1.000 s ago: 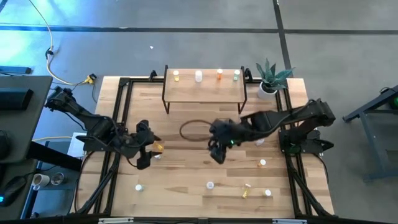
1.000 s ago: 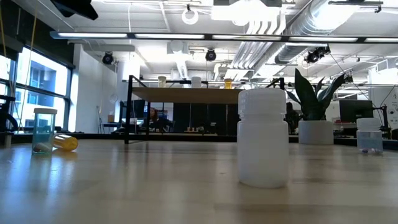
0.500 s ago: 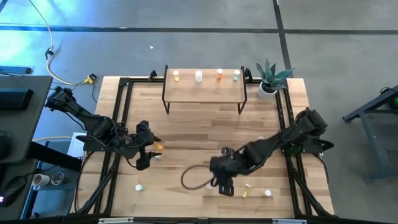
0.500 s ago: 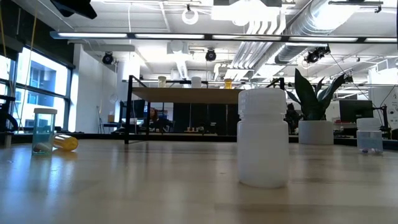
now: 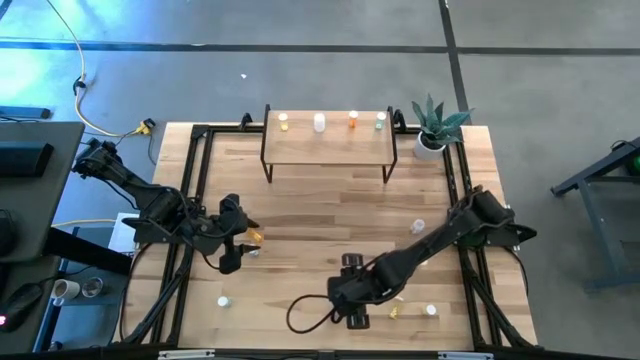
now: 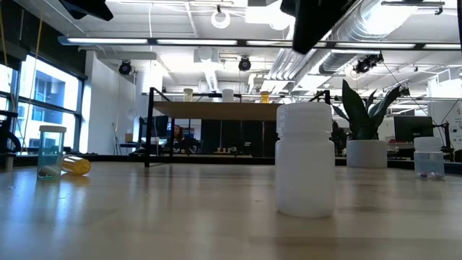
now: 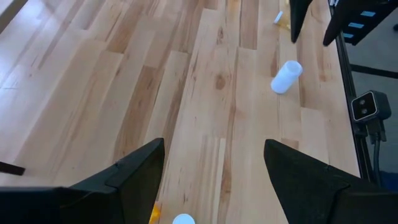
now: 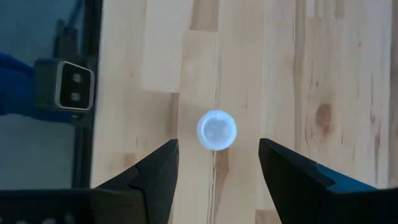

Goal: Pick and place medicine bottles onto shelf by color
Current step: Put the bottom white medicine bottle on the shelf aligned with the other white medicine bottle

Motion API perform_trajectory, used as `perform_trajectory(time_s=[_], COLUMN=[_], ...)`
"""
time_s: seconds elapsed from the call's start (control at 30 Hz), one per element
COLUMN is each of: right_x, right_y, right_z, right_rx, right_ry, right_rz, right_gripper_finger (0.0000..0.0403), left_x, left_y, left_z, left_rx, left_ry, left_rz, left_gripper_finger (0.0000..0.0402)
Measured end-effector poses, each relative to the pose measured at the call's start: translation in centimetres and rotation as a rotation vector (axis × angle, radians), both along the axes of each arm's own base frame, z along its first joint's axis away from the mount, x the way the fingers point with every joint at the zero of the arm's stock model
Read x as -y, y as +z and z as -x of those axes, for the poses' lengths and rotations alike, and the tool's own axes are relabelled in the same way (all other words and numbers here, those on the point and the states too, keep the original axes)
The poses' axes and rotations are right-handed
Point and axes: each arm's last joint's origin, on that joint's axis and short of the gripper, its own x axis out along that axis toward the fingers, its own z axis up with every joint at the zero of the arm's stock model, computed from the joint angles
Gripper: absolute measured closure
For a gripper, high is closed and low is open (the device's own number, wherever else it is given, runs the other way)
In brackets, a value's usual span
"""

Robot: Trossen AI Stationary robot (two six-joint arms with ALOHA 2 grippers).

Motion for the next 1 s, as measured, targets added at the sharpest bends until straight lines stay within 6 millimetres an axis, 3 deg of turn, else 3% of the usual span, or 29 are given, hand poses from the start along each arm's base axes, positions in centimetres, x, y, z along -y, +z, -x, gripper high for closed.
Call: perform_trajectory(time_s=[0.67, 1.0], right_x=[-0.4, -0.6], right_y=[-4.7, -6.0], right_z=[-2.1, -2.3], right_rx=[-0.042, -0.074], right_ry=[0.024, 0.038], right_rz=[0.046, 0.037], right_gripper_finger=[0.0189, 0.0208], left_x=[0.0, 0.0], left_y=[0.0, 0.0], left_z=[0.0, 0.0], left_rx=[0.004, 0.005], left_ry=[0.0, 0.005], left_rz=[0.003, 0.008], left_gripper_finger=[0.0135, 0.0135])
